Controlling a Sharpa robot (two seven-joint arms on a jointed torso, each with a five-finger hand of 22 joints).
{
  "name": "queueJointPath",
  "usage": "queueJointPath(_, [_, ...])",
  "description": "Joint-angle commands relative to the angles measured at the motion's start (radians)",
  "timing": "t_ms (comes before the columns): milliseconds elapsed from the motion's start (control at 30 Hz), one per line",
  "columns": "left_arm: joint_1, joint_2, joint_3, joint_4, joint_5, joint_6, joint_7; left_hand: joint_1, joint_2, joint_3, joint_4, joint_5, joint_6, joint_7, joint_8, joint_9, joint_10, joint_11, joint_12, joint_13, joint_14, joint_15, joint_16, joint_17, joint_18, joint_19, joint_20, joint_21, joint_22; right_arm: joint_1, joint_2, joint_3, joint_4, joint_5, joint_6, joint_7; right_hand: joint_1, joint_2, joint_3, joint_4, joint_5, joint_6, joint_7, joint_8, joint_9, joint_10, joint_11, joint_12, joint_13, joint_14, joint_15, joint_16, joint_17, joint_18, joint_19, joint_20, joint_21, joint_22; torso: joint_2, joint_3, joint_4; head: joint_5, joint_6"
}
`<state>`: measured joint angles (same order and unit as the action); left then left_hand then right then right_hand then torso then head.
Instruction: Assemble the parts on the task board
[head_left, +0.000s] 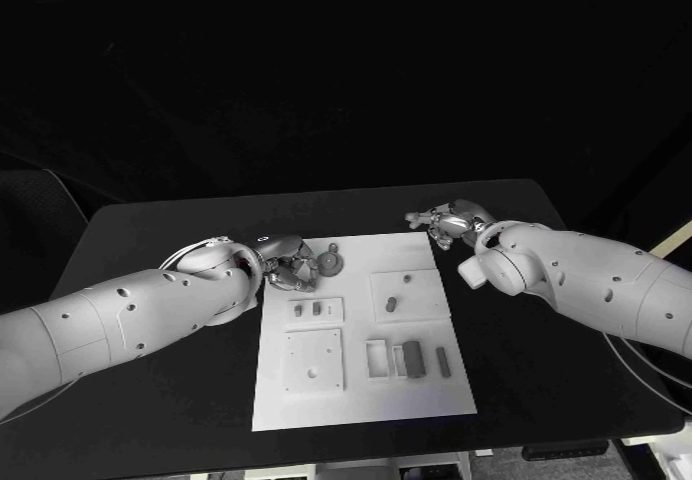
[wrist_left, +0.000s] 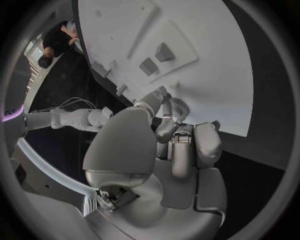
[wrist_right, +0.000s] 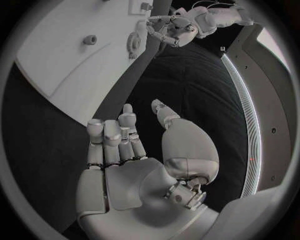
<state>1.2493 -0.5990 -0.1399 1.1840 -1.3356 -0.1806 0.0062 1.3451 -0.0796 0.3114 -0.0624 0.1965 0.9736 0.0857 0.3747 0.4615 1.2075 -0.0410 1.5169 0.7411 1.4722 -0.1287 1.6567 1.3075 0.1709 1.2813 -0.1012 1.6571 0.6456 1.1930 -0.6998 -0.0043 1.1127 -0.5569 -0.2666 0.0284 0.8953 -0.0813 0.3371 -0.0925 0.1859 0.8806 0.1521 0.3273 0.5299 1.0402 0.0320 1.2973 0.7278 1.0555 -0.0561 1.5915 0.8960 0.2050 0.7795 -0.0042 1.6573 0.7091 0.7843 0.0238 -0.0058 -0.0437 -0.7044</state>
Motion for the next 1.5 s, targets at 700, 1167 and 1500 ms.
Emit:
queueJointPath(700, [0.001,0.001,0.000,-0.002,-0.024,0.040,-0.014,-0.001,0.003,0.006,0.000,0.003,0.062,0.058,0.001,0.001,0.000,-0.008,-0.006,0.001,0.279,0.001,0.178,0.375,0.091,0.004,-0.001,0.148,0.002,0.000,0.001,0.000,0.001,-0.004,0.007,0.009,0.002,0.003,0.003,-0.002,0.001,0.003,0.008,0.006,0.002,0.006,0.000,0.000,-0.002,0.007,-0.002,-0.005,-0.002,0.037,0.011,-0.001,0.143,0.002,0.000,0.0004,-0.0005,0.003,-0.002])
queueJointPath(1167, [0.001,0.007,0.000,-0.002,-0.048,0.046,-0.017,-0.002,0.002,0.007,0.000,0.002,0.062,0.058,0.000,0.001,-0.001,-0.008,-0.006,0.001,0.279,0.001,0.177,0.374,0.091,0.004,-0.001,0.148,0.002,0.000,0.002,0.000,0.002,-0.004,0.007,0.009,0.002,0.003,0.003,-0.002,0.001,0.003,0.008,0.006,0.002,0.007,0.000,-0.001,-0.003,0.009,-0.003,-0.005,-0.002,0.037,0.012,-0.001,0.143,0.002,0.000,0.0011,-0.0009,0.004,-0.004])
queueJointPath(1500, [0.001,0.005,0.000,-0.002,-0.048,0.050,-0.020,-0.002,0.001,0.007,0.000,0.002,0.062,0.058,0.000,0.000,-0.001,-0.008,-0.007,0.001,0.281,0.001,0.178,0.377,0.091,0.003,-0.001,0.148,0.003,0.000,0.001,0.000,0.003,-0.004,0.007,0.009,0.002,0.003,0.003,-0.002,0.001,0.003,0.007,0.006,0.002,0.008,0.000,-0.001,-0.003,0.010,-0.003,-0.006,-0.002,0.037,0.013,-0.001,0.144,0.002,0.000,0.0004,-0.0003,0.004,-0.005])
